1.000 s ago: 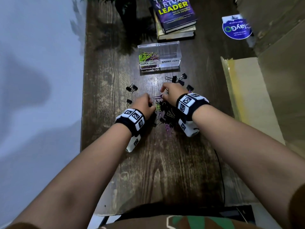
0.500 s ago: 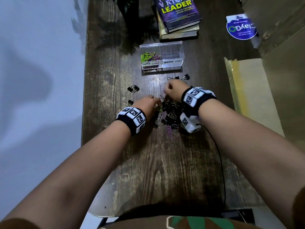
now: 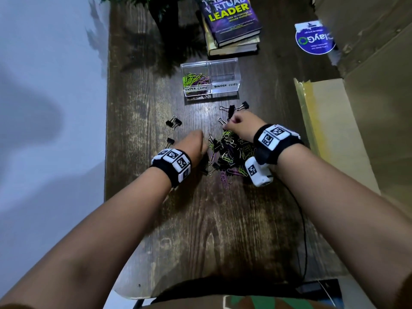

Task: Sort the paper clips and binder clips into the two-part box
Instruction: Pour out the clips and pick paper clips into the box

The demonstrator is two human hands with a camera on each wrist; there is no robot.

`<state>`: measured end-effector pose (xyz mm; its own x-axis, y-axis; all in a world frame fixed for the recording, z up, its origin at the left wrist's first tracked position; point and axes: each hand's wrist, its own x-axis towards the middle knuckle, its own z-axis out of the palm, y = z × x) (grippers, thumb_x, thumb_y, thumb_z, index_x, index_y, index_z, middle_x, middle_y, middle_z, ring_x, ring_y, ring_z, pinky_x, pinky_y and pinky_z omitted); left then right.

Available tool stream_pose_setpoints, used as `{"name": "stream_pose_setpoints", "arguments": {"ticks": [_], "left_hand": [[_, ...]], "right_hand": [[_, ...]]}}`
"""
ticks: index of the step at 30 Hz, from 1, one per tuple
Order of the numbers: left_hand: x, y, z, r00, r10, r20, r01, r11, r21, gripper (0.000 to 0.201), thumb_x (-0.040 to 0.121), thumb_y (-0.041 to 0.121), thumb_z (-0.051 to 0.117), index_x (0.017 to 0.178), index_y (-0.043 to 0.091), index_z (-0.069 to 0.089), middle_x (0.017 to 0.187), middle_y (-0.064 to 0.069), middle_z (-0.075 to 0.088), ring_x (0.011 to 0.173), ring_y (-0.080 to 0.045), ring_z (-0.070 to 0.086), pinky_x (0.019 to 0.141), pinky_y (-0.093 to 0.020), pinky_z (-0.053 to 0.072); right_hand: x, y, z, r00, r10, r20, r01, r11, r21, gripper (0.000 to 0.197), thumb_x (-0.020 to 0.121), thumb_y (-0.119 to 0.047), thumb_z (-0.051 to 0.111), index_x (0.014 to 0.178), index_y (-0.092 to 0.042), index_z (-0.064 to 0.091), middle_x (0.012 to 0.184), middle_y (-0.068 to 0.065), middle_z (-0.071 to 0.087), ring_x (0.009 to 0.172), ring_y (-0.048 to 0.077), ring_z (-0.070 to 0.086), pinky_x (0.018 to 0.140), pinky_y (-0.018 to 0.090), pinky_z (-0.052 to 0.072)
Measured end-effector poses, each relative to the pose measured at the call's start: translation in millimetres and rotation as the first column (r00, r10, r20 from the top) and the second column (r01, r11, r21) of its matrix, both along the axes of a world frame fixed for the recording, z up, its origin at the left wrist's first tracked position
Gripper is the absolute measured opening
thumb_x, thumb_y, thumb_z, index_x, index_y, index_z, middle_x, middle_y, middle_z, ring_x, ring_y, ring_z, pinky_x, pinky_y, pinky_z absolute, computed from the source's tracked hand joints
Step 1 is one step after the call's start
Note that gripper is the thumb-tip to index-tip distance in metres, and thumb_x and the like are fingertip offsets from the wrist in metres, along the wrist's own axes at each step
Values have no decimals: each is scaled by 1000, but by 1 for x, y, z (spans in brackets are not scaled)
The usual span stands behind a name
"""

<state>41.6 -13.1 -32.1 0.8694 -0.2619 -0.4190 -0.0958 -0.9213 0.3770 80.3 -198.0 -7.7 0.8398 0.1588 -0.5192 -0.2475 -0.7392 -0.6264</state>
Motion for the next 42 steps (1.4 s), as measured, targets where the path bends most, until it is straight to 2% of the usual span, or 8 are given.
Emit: {"name": "stream_pose_setpoints", "arguments": {"ticks": [4,10,16,22,27,32,36,42], "left_hand": [[15,5,9,971,238,14,-232,959,-161,10,97,20,42,97,10,45,78,-1,50,75,-22,51,62,-29,38],[51,17,22,931,366,7,-355,907,-228,10,94,20,50,99,12,54,90,-5,59,81,-21,55,70,-28,42],[104,21,41,910,398,115,-366,902,-227,12,91,18,57,96,9,64,93,-7,67,90,-24,62,81,-32,50],[161,14,57,923,321,215,-305,947,-105,19,88,15,57,101,10,72,105,-13,70,102,-27,63,87,-29,47],[182,-1,55,967,175,187,-185,982,36,23,87,11,57,106,6,69,107,-18,67,99,-36,64,82,-36,50],[186,0,51,973,145,178,-148,989,7,26,85,12,55,108,12,66,112,-19,64,104,-37,62,87,-39,51],[177,19,52,923,294,249,-252,950,-185,33,84,10,52,114,12,63,117,-11,64,111,-26,59,95,-31,46],[132,48,48,817,535,216,-452,826,-336,25,85,10,54,108,14,62,110,-3,63,96,-17,60,83,-26,49]], "right_hand": [[1,8,-4,957,272,104,-239,938,-253,15,91,-18,54,104,-17,63,104,-1,63,93,17,58,76,26,44],[7,19,0,898,439,25,-389,820,-420,17,92,-18,51,103,-12,63,99,6,64,87,23,59,69,29,45],[25,19,-3,969,245,21,-237,955,-178,22,91,-25,57,71,-18,52,80,2,58,74,18,54,69,27,42],[63,22,24,999,38,7,-38,998,45,10,87,-18,65,83,-9,68,82,7,68,61,13,55,61,25,48],[111,40,40,995,55,78,-46,993,-108,20,87,-19,63,90,-1,70,93,14,70,85,25,65,83,38,55],[153,75,47,964,208,163,-146,933,-329,21,88,-22,57,99,-7,68,97,13,69,94,29,66,76,30,48],[168,95,38,948,276,157,-191,890,-413,7,79,-23,57,78,-17,57,82,5,65,81,28,65,77,37,53],[162,117,38,925,359,128,-279,866,-414,30,82,-27,53,106,-18,70,113,8,68,103,33,64,91,40,51]]}}
